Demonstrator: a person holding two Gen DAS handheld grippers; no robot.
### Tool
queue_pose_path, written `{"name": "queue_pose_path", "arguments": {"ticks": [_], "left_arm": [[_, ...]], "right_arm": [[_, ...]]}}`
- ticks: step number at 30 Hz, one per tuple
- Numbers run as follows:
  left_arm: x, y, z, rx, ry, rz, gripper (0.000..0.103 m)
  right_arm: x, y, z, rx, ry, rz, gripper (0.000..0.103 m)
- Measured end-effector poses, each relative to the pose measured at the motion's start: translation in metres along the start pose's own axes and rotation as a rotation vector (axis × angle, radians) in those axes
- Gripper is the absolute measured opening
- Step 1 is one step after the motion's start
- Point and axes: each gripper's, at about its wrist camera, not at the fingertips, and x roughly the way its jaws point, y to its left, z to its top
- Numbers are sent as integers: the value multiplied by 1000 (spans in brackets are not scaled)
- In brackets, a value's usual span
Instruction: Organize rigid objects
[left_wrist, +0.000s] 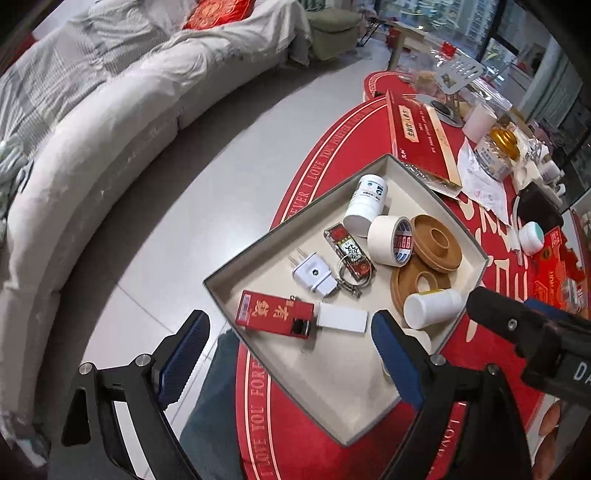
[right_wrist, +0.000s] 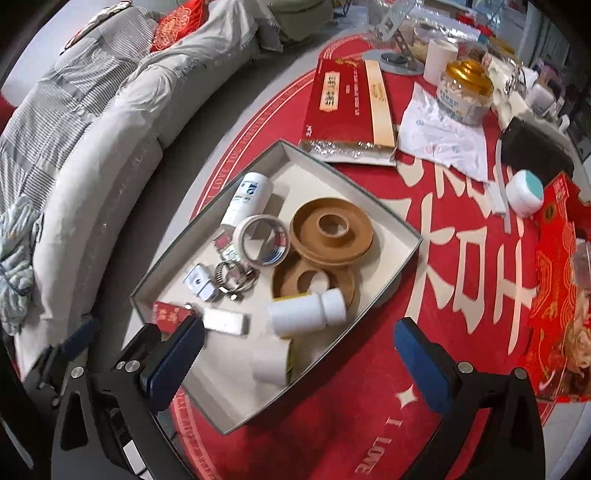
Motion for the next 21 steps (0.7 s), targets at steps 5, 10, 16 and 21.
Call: {"name": "queue_pose_path", "arguments": {"ticks": [5, 10, 16, 21], "left_arm": [[-19, -1, 5, -7, -19, 24, 91], [-25, -1, 9, -7, -32, 36, 91], [-24, 0, 7, -10, -23, 46, 91], [-25, -1, 6, 11, -29, 64, 91]], "right_arm": [[-13, 12, 6, -38, 6, -33, 103], [-23, 24, 8, -88, -12, -54, 103], [-22, 29, 8, -99, -4, -51, 103], [-22, 29, 6, -101, -3, -66, 103]]}}
